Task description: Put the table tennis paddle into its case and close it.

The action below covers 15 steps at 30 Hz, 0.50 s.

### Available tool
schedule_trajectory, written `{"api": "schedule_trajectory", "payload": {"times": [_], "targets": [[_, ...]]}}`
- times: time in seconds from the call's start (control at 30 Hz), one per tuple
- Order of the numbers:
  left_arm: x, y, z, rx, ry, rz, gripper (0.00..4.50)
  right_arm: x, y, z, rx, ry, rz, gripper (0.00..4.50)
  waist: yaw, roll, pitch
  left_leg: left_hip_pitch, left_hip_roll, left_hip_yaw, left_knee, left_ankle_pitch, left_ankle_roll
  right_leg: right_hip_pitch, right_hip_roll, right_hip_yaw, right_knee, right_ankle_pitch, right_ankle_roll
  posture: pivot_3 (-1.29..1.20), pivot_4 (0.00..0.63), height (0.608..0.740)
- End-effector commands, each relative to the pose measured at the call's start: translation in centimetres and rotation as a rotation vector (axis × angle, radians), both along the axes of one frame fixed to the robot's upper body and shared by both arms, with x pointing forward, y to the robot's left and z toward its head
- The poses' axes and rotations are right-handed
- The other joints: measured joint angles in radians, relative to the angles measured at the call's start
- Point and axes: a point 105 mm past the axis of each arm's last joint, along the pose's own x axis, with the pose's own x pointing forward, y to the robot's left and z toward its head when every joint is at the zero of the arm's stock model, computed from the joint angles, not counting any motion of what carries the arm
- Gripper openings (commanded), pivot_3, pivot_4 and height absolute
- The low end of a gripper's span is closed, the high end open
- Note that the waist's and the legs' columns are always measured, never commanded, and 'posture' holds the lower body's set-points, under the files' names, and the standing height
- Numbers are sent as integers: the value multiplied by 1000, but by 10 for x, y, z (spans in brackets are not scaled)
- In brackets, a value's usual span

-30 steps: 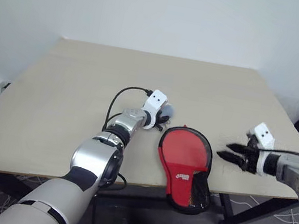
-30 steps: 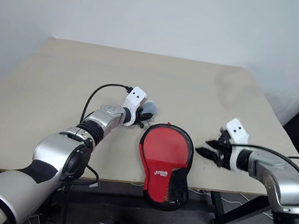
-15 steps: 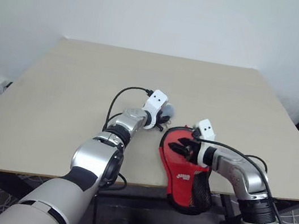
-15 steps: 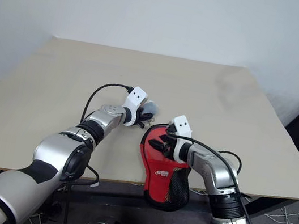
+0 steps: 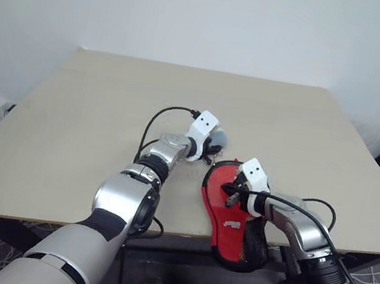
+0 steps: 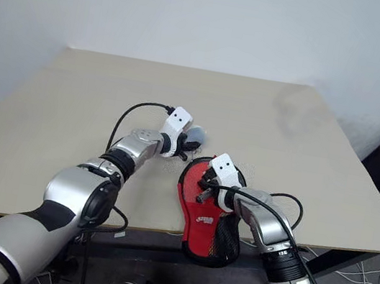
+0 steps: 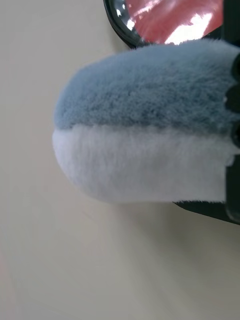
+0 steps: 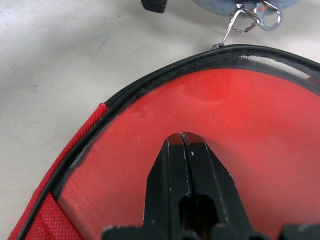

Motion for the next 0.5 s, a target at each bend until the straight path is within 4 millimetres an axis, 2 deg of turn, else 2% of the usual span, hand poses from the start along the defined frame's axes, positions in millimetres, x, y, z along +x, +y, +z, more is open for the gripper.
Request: {"api": "schedule_trajectory", "payload": {"times": [0.03,0.23,0.5], "targets": [[13,-19,55,-22,-176,-51,1362,-14,-7,-27,-51,115,-6,10,0,0,0,0,0,0,0,0,0,0,0,0,0,0,0,0,0,724],[11,-35,63,-1,-207,-82,1362,-16,-9,-32,-68,148,-31,10,2,0,0,0,0,0,0,-2,3,0,0,0,0,0,0,0,0,724],[14,-42,72,27,-229,-56,1362,-23,-8,-36,-78,163,-34,10,4,0,0,0,0,-1,0,-2,3,0,0,0,0,0,0,0,0,724]]}}
